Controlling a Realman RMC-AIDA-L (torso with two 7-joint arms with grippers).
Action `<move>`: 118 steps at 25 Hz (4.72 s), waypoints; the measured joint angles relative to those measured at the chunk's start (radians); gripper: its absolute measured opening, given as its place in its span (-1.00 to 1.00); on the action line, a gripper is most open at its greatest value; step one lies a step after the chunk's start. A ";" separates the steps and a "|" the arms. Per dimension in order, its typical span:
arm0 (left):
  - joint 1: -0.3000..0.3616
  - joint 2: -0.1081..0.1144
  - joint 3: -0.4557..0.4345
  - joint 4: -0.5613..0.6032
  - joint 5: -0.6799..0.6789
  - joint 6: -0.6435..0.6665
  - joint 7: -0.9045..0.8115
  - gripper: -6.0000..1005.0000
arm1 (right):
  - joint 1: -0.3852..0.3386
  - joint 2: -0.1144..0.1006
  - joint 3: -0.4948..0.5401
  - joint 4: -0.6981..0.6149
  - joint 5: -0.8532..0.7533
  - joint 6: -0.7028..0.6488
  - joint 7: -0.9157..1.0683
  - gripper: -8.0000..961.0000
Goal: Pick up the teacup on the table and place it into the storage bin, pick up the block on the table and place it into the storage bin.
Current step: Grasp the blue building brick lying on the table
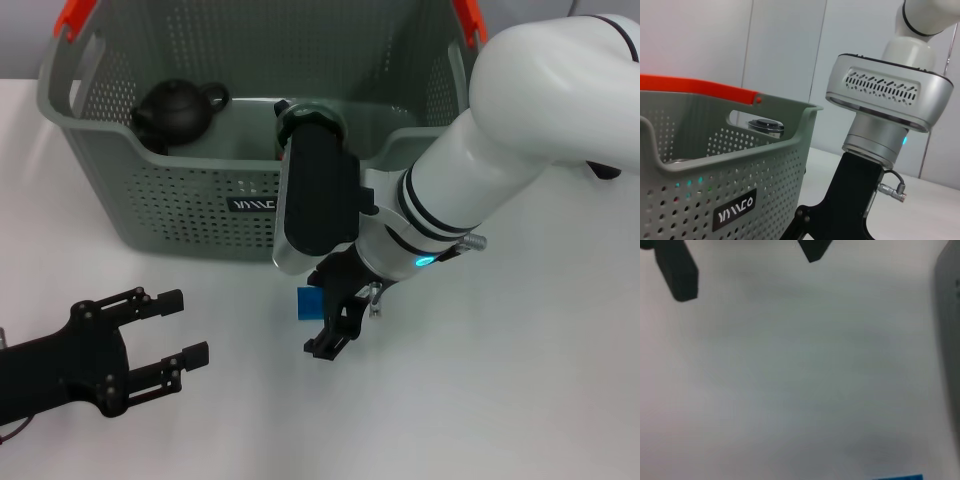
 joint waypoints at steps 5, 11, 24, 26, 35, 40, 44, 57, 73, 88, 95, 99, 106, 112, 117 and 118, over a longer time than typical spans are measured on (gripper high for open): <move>0.000 0.000 0.000 -0.002 0.000 -0.012 0.000 0.38 | 0.005 0.000 0.000 0.017 0.004 0.000 -0.002 0.87; -0.001 -0.001 0.000 -0.002 0.000 -0.017 0.000 0.38 | 0.006 0.000 0.000 0.018 0.004 -0.039 0.003 0.87; 0.001 -0.003 0.000 -0.004 0.000 -0.018 0.000 0.38 | -0.004 -0.016 0.038 -0.050 0.002 -0.217 0.015 0.87; 0.003 -0.003 0.000 -0.004 0.000 -0.018 0.000 0.38 | -0.004 -0.019 0.055 -0.064 -0.003 -0.238 0.015 0.87; 0.006 -0.005 0.000 -0.004 0.000 -0.020 0.000 0.38 | -0.029 -0.005 0.020 -0.056 -0.004 -0.002 0.018 0.87; 0.003 -0.005 0.000 -0.005 0.000 -0.022 0.000 0.38 | -0.030 0.001 -0.021 -0.028 0.046 0.072 0.017 0.87; 0.001 -0.005 0.000 -0.005 0.000 -0.024 0.000 0.38 | -0.025 0.001 -0.028 -0.003 0.058 0.081 0.028 0.87; -0.001 -0.005 0.000 -0.005 0.000 -0.033 -0.001 0.38 | -0.017 0.002 -0.028 0.030 0.068 0.095 0.053 0.87; -0.006 -0.005 0.000 -0.013 0.000 -0.040 -0.002 0.38 | -0.015 -0.012 -0.013 -0.002 0.065 -0.134 0.059 0.87; 0.001 -0.005 -0.009 -0.013 0.000 -0.040 -0.002 0.38 | -0.047 -0.020 0.072 -0.108 -0.032 -0.250 0.065 0.87; -0.003 -0.004 -0.011 -0.013 0.000 -0.041 -0.002 0.38 | -0.053 -0.017 0.108 -0.111 -0.104 -0.279 0.093 0.87; -0.006 -0.002 -0.011 -0.013 0.000 -0.045 -0.002 0.38 | -0.057 -0.017 0.107 -0.111 -0.112 -0.280 0.097 0.87; -0.009 -0.002 -0.011 -0.013 0.000 -0.051 -0.002 0.38 | -0.067 -0.016 0.091 -0.112 -0.113 -0.273 0.067 0.87; -0.010 -0.002 -0.011 -0.013 0.000 -0.052 -0.002 0.38 | -0.067 -0.015 0.088 -0.111 -0.133 -0.257 0.072 0.87; -0.013 -0.002 -0.011 -0.013 0.000 -0.052 -0.006 0.38 | -0.067 -0.013 0.074 -0.108 -0.134 -0.225 0.072 0.87; -0.013 -0.002 -0.011 -0.013 0.000 -0.052 -0.006 0.38 | -0.067 -0.013 0.072 -0.107 -0.134 -0.218 0.073 0.87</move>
